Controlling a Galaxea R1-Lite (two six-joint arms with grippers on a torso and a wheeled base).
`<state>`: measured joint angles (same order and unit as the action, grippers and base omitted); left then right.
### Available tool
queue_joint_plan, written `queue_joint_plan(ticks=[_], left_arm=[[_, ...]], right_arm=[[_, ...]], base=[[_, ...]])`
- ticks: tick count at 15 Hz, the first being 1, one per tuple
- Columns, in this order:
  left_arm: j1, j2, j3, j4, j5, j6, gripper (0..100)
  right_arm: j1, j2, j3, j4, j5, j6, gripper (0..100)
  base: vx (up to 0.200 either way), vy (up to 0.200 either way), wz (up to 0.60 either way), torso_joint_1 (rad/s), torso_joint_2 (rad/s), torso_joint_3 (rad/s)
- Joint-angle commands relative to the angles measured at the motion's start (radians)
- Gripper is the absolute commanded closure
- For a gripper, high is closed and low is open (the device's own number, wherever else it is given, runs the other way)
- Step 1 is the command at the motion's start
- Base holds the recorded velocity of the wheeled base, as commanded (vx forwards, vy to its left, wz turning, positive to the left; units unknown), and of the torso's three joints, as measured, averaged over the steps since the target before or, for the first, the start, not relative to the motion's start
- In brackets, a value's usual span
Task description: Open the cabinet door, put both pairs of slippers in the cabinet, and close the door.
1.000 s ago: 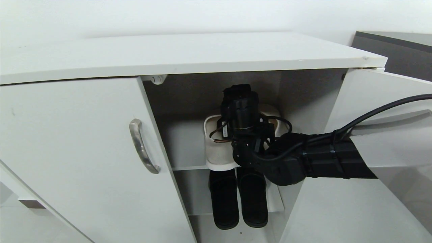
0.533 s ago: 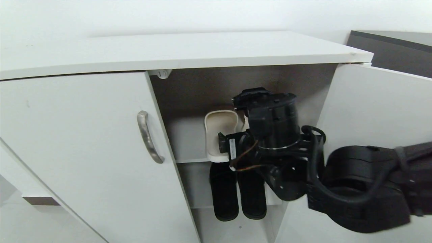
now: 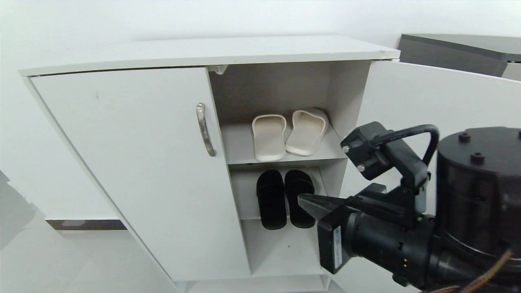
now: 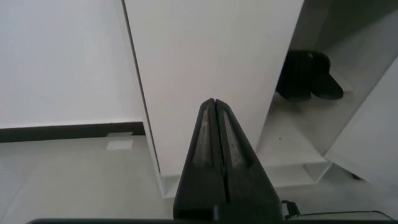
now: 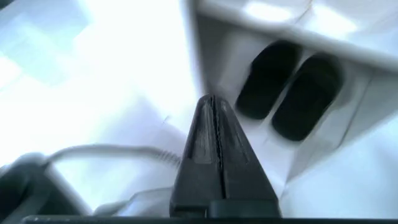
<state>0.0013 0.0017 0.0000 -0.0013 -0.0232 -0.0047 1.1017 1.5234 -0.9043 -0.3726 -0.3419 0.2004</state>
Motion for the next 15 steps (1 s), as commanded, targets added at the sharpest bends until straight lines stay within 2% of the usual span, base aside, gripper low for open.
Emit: queue_joint_plan(ticks=[1,4,8,10,15], left_arm=[[0.000,0.001,0.000,0.000,0.000,-0.001,100],[0.000,0.001,0.000,0.000,0.000,-0.001,100],[0.000,0.001,0.000,0.000,0.000,-0.001,100],[0.000,0.000,0.000,0.000,0.002,0.000,100],[0.000,0.000,0.000,0.000,0.002,-0.001,100]], right_arm=[[0.004,-0.058,0.077,-0.016,0.060,0.002,100],[-0.008,-0.075,0.122,-0.019,0.178,0.004,100],[-0.074,-0.072,0.183,-0.048,0.345,0.008,100],[-0.086,-0.055,0.183,-0.072,0.347,0.010,100],[-0.092,-0.042,0.232,-0.175,0.371,0.011,100]], base=[[-0.200,0.000,0.00,0.002,-0.01,0.002],[-0.200,0.000,0.00,0.002,0.00,0.005],[-0.200,0.000,0.00,-0.001,0.00,0.002],[-0.200,0.000,0.00,0.002,0.01,0.010],[0.000,0.000,0.00,0.000,0.00,0.000]])
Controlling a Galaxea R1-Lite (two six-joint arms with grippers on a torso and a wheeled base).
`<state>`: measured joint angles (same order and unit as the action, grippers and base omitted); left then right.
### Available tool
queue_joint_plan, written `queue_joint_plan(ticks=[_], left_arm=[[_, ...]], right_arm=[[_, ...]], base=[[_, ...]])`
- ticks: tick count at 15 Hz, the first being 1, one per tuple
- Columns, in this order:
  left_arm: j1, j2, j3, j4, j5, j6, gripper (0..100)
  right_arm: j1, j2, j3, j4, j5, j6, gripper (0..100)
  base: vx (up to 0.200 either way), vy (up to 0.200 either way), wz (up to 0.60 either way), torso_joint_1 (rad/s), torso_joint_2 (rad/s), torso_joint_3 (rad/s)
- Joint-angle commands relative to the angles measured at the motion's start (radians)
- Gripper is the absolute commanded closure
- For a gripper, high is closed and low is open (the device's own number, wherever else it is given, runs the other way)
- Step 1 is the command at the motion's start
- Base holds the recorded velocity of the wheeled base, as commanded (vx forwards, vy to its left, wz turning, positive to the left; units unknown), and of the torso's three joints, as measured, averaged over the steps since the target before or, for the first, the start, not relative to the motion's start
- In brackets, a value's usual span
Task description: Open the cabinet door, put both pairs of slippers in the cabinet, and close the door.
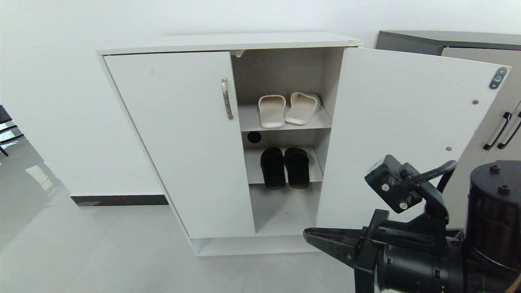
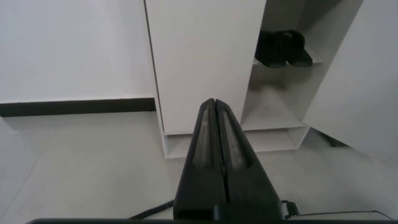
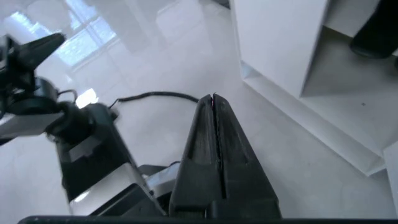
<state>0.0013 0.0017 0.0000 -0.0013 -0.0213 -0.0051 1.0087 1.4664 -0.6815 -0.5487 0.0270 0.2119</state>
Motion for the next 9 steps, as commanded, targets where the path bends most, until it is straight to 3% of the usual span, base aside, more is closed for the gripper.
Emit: queue_joint_plan(ticks=[1,3,9], left_arm=[[0.000,0.000,0.000,0.000,0.000,0.001,100],[0.000,0.000,0.000,0.000,0.000,-0.001,100],[0.000,0.000,0.000,0.000,0.000,-0.001,100]], right_arm=[[0.001,0.020,0.020,-0.016,0.005,0.000,100],[0.001,0.019,0.022,-0.016,0.005,-0.002,100],[0.001,0.022,0.020,-0.017,0.007,0.011,100]], base=[[0.000,0.000,0.00,0.000,0.00,0.000],[0.000,0.200,0.00,0.002,0.00,0.005],[0.000,0.000,0.00,0.000,0.00,0.000]])
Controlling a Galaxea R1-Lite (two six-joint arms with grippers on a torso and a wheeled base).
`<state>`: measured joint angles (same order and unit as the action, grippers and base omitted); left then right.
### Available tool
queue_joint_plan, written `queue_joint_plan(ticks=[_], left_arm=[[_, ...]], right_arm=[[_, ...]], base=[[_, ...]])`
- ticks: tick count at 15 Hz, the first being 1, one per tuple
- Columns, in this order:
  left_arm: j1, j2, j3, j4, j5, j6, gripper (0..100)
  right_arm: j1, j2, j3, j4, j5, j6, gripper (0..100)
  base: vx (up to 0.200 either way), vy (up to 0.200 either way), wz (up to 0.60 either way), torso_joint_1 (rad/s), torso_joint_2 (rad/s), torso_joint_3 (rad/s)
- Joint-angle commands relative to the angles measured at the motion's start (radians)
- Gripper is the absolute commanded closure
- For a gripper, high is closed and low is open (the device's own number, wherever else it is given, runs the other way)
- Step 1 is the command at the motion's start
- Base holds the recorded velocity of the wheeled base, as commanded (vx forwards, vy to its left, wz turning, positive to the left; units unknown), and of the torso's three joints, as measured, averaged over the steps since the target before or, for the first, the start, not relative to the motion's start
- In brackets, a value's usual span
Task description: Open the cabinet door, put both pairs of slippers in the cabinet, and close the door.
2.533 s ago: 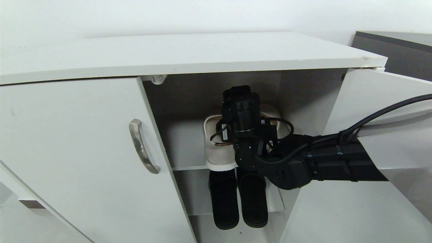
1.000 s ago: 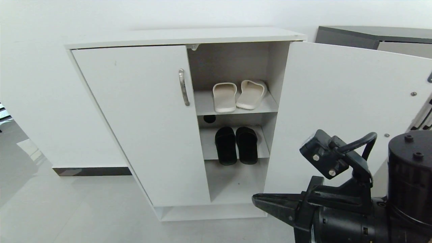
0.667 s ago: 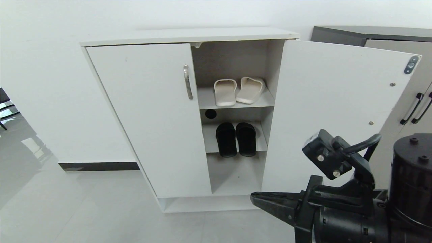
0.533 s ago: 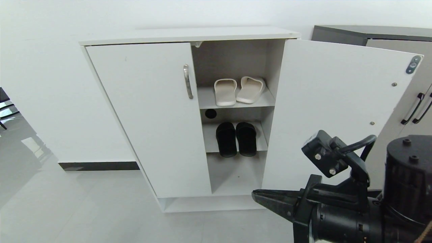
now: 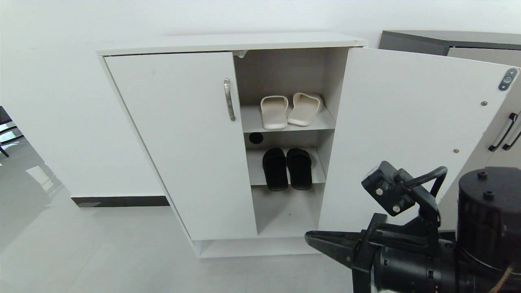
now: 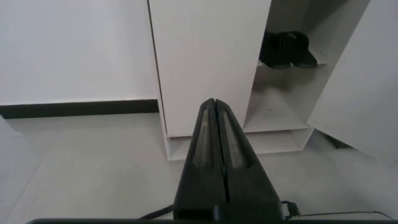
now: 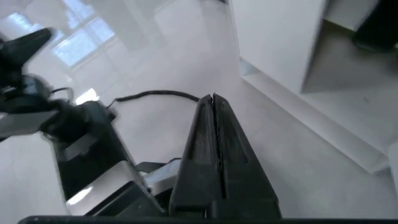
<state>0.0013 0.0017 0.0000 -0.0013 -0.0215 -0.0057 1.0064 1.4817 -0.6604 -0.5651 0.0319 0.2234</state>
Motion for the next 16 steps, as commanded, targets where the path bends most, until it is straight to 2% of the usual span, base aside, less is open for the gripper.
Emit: queue_joint_plan(ticks=[1,3,10,16], left_arm=[[0.000,0.000,0.000,0.000,0.000,0.000,100],[0.000,0.000,0.000,0.000,0.000,0.000,100],[0.000,0.000,0.000,0.000,0.000,0.000,100],[0.000,0.000,0.000,0.000,0.000,0.001,100]], right_arm=[[0.001,0.008,-0.001,-0.001,0.000,-0.001,100],[0.001,0.011,-0.001,-0.001,0.000,0.001,100],[0.001,0.015,0.007,-0.001,0.002,0.001,100],[0.001,0.022,0.007,-0.001,0.000,-0.003,100]], base=[[0.000,0.000,0.00,0.000,0.00,0.000],[0.000,0.000,0.60,0.002,0.00,-0.002],[0.000,0.000,0.00,0.000,0.00,0.000],[0.000,0.000,0.00,0.097,-0.31,-0.251]])
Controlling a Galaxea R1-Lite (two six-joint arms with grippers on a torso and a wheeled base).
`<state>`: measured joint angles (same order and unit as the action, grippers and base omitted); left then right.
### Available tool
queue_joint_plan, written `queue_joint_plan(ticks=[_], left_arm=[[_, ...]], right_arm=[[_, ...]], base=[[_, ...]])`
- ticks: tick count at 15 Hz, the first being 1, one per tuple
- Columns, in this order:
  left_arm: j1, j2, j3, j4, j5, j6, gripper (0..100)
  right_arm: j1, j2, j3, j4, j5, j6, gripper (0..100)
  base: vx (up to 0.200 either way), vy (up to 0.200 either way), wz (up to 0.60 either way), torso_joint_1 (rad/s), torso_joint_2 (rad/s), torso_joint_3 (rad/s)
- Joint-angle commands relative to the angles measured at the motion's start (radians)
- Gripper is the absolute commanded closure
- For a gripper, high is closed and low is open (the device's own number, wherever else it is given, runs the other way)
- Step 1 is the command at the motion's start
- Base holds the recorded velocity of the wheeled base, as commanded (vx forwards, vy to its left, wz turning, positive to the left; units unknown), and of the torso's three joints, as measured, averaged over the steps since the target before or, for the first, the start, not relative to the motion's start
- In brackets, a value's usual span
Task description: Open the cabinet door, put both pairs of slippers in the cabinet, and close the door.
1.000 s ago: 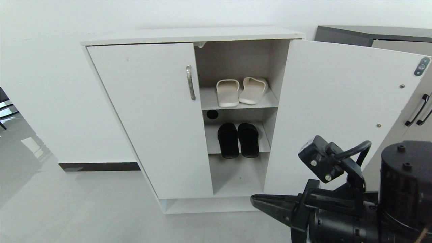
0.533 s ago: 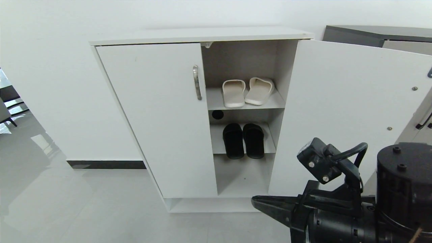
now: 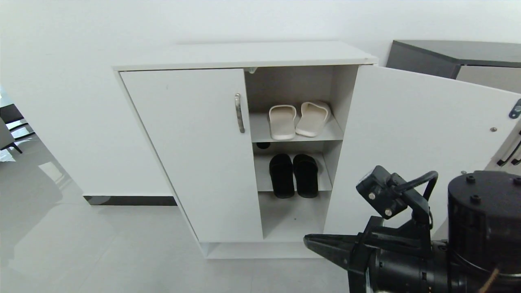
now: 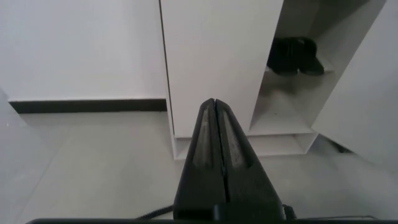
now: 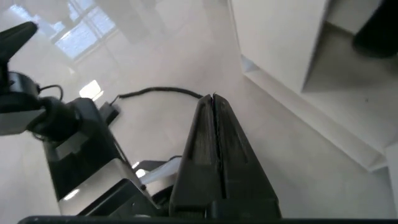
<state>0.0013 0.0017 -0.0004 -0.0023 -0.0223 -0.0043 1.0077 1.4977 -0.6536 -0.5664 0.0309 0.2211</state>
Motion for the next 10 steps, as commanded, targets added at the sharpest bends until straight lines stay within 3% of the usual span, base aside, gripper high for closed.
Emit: queue_joint_plan(ticks=[1,10], left_arm=[[0.000,0.000,0.000,0.001,0.001,0.000,100],[0.000,0.000,0.000,0.001,0.001,0.000,100]], right_arm=[[0.000,0.006,-0.001,0.000,0.000,0.000,100],[0.000,0.004,0.000,0.000,0.000,0.000,100]], base=[[0.000,0.000,0.00,0.159,-0.54,-0.290],[0.000,0.000,0.00,0.185,-0.48,-0.287]])
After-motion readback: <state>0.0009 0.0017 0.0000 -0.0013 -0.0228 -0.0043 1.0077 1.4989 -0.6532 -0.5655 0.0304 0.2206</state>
